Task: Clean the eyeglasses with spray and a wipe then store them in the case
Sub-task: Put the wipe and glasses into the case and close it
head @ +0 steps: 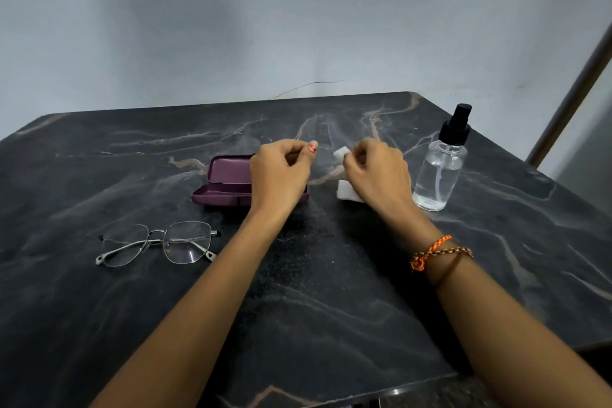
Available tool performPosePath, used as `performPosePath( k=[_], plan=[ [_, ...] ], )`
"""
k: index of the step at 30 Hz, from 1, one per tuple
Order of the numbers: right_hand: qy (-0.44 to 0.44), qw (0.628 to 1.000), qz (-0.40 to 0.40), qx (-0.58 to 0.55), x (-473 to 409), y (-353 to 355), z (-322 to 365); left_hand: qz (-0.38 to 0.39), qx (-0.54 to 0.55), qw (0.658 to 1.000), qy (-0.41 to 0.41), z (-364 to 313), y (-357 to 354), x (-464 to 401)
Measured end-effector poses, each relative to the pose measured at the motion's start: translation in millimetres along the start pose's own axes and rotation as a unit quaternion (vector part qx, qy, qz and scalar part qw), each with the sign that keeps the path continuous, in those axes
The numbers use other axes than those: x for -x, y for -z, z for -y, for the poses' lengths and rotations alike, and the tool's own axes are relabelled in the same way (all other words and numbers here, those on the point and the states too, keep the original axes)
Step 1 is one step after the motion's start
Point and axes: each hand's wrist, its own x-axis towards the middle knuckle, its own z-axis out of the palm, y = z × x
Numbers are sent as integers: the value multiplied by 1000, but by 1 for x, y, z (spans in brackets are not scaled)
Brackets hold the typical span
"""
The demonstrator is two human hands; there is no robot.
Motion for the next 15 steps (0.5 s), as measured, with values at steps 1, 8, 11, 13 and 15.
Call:
performPosePath(
  k=[1, 8, 11, 13, 15],
  plan=[
    [-8, 999, -26, -17, 0, 2, 1, -4, 20, 1000, 13, 0, 0, 0],
    [4, 974, -153, -167, -5, 24, 15, 13, 107, 993, 56, -2, -2, -2],
    [-16, 949, -159, -270, -5, 34, 29, 16, 138, 987, 84, -5, 1, -1],
    [-33, 932, -151, -328, -6, 42, 40, 19, 174, 978, 114, -6, 3, -1],
    [-49, 905, -131, -402, -9, 50, 53, 31, 205, 968, 144, -8, 5, -1]
  ],
)
